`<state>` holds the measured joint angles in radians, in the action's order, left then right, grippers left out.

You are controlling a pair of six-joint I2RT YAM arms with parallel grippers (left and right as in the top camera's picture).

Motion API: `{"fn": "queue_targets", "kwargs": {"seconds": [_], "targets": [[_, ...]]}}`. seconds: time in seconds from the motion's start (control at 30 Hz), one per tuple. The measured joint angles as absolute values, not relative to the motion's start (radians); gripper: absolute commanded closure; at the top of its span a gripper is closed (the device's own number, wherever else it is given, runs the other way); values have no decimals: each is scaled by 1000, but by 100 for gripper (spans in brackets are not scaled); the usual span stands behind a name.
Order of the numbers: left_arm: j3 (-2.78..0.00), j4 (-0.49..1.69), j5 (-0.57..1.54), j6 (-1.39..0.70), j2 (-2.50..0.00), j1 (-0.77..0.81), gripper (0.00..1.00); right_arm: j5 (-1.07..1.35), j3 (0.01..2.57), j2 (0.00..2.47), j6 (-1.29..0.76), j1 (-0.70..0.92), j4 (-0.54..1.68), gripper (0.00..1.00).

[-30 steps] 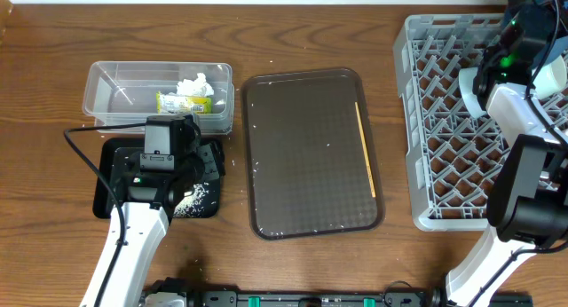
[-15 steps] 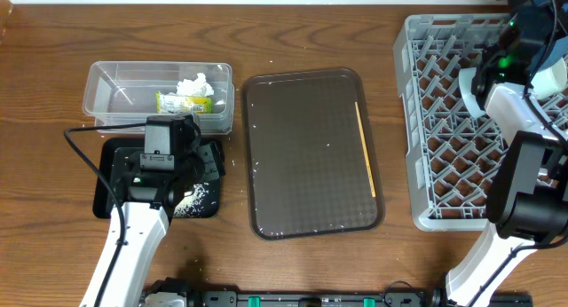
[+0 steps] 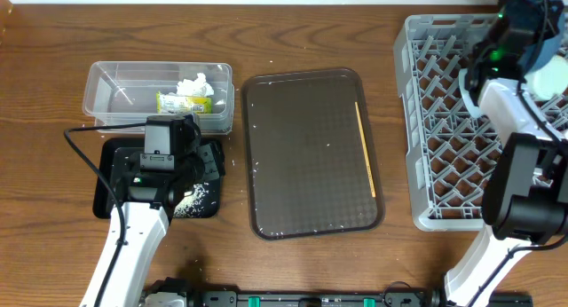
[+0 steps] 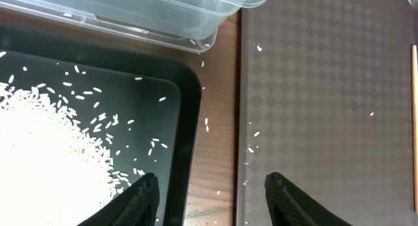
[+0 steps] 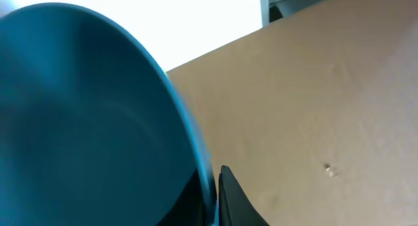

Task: Sort waste into correct bins and load items into the dishwasher rack
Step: 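Carry the plate to the back of the rack and stand it upright, then release the plate and move the right gripper to the wooden chopstick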

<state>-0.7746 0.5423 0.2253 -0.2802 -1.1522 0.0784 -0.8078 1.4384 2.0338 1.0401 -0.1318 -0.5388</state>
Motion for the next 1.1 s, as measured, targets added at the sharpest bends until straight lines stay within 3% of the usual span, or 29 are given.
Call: {"fn": "queue_targets", "kwargs": {"seconds": [0.3, 0.67, 0.9, 1.1], "targets": [[-775, 542, 225, -280, -1152, 78, 45, -947, 1427, 2039, 925, -65, -511, 66], [-775, 542, 225, -281, -1152, 78, 45, -1036, 1427, 2031, 845, -6, -470, 57], [-775, 543, 226, -281, -1152, 78, 45, -928, 1420, 1922, 644, 57, -113, 57], [-775, 542, 226, -280, -1152, 78, 45, -665, 1420, 1753, 312, 44, 290, 49]]}}
